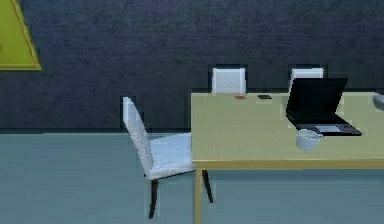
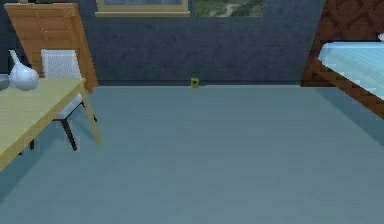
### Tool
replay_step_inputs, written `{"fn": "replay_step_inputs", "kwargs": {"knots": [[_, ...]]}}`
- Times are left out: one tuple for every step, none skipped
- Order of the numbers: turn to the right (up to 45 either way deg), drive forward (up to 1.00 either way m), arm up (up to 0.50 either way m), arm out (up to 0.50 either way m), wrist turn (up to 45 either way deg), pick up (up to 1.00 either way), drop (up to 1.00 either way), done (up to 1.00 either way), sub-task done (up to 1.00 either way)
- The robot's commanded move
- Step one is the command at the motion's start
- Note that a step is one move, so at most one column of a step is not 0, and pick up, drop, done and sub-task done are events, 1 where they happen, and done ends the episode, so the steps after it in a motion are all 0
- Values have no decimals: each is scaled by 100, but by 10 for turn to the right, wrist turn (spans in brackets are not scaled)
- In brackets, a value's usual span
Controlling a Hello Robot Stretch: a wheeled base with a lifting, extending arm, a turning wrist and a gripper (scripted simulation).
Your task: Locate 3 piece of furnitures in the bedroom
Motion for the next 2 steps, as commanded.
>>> {"fn": "replay_step_inputs", "kwargs": {"knots": [[0, 25, 0, 0, 0, 0, 0, 0, 0], [0, 0, 0, 0, 0, 0, 0, 100, 0]]}}
